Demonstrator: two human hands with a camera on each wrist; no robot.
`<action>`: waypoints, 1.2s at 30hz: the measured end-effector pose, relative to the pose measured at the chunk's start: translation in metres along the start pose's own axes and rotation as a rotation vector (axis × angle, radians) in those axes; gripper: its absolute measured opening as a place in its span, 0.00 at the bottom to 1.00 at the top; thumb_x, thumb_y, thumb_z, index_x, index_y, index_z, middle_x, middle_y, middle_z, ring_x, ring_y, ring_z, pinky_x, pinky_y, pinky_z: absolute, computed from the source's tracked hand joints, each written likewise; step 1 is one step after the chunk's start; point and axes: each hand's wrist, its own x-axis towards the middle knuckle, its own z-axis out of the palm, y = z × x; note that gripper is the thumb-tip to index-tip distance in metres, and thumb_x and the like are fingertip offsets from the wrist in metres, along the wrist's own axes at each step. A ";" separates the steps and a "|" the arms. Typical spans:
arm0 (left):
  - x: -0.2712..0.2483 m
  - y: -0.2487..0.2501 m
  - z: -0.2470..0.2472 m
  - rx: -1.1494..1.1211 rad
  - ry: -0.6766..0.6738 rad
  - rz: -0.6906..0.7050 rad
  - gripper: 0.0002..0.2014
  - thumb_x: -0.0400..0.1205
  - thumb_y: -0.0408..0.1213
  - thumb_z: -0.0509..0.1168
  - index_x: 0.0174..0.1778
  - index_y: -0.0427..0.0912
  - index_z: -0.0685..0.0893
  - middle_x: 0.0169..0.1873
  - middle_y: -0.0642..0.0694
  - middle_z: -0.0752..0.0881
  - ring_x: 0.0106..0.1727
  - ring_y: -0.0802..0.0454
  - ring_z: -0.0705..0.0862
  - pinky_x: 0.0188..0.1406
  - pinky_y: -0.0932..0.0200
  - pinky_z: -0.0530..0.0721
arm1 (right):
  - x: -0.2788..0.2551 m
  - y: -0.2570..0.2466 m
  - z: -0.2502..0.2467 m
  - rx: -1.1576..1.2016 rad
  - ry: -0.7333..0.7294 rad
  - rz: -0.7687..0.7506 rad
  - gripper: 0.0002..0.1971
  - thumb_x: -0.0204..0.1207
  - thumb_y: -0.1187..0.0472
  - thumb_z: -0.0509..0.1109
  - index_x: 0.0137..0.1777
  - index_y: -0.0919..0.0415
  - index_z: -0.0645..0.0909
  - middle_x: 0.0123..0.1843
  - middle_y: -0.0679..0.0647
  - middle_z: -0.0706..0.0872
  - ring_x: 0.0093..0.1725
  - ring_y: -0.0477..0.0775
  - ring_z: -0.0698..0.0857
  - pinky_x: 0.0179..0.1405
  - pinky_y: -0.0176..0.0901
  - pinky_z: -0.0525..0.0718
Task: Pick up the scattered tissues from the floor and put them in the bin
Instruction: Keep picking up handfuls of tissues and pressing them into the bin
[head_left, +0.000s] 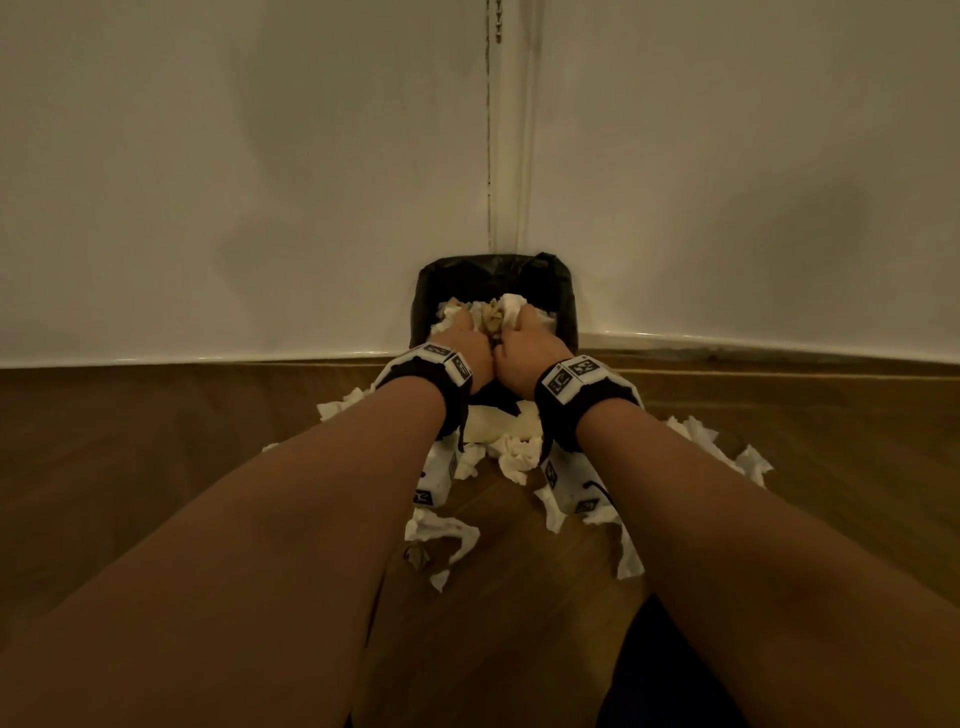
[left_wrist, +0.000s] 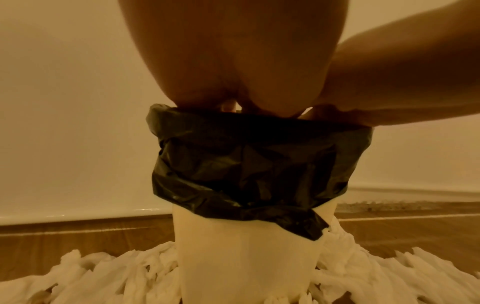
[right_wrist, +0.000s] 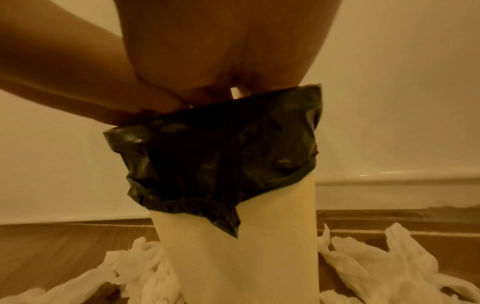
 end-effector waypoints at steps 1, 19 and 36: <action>-0.002 0.000 -0.003 0.018 0.023 0.023 0.19 0.85 0.40 0.53 0.70 0.36 0.73 0.71 0.37 0.70 0.69 0.38 0.73 0.65 0.45 0.73 | 0.002 0.001 0.001 -0.008 -0.006 0.007 0.20 0.83 0.58 0.54 0.71 0.66 0.72 0.76 0.66 0.65 0.65 0.69 0.77 0.61 0.55 0.76; -0.047 -0.040 -0.040 -0.283 0.269 0.095 0.15 0.85 0.41 0.51 0.57 0.41 0.81 0.50 0.41 0.85 0.47 0.43 0.83 0.43 0.55 0.78 | -0.028 -0.009 -0.028 -0.218 0.240 0.041 0.15 0.82 0.55 0.54 0.47 0.59 0.82 0.51 0.57 0.86 0.54 0.61 0.82 0.59 0.54 0.73; -0.119 -0.047 0.170 -0.257 -0.377 -0.092 0.45 0.71 0.60 0.71 0.79 0.64 0.52 0.80 0.41 0.45 0.78 0.28 0.52 0.72 0.28 0.64 | -0.083 -0.016 0.068 0.007 -0.317 0.154 0.15 0.82 0.58 0.61 0.65 0.60 0.79 0.64 0.62 0.80 0.62 0.61 0.80 0.56 0.47 0.78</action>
